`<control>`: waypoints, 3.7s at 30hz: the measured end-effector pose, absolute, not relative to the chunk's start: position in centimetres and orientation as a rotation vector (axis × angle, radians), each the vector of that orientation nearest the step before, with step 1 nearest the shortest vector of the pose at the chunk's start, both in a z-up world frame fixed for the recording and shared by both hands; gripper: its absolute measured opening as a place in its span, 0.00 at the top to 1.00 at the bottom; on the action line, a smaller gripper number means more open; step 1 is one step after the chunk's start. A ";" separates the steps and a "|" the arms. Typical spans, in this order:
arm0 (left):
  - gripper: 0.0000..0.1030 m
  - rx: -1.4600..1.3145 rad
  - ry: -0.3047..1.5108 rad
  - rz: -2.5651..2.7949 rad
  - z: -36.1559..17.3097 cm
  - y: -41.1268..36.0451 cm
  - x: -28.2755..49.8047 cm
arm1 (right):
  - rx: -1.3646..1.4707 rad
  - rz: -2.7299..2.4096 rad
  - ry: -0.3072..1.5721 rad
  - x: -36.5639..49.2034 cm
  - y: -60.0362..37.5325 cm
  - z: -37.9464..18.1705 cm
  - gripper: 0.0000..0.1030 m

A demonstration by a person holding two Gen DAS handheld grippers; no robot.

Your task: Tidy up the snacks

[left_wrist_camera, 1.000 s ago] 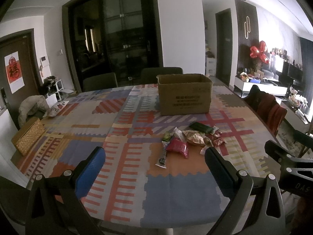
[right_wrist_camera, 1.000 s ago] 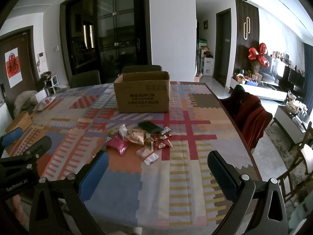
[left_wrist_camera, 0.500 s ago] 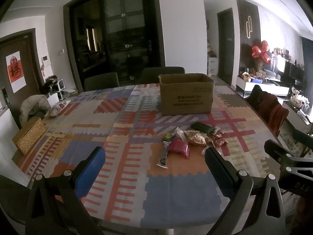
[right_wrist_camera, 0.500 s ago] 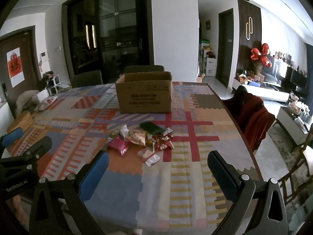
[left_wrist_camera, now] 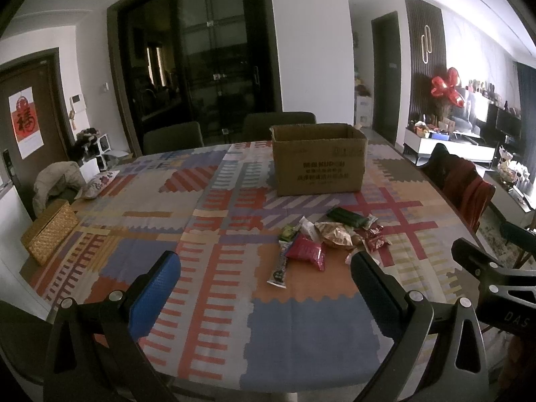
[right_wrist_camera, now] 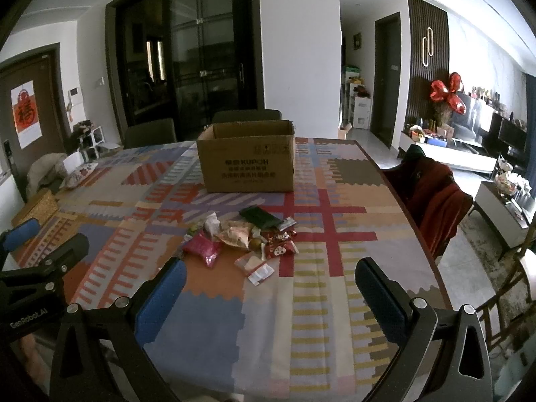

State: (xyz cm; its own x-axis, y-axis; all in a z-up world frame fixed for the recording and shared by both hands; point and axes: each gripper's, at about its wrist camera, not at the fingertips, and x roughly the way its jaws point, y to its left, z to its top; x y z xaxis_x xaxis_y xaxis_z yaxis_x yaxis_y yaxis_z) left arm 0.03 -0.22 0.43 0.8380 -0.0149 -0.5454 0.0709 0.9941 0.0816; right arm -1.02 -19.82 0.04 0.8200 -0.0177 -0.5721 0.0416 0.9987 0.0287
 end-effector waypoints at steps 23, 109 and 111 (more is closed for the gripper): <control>0.00 0.094 0.610 -0.046 -0.9 0.1 0.1 | 0.043 -0.024 0.653 -0.1 -19.7 -2.0 0.01; 0.80 0.121 0.910 -0.272 -7.3 -0.2 19.4 | -0.034 0.254 0.917 17.1 -15.3 -8.0 0.63; 0.80 0.125 0.886 -0.287 -6.2 -0.4 19.8 | -0.035 0.254 0.888 17.4 -15.3 -7.1 0.63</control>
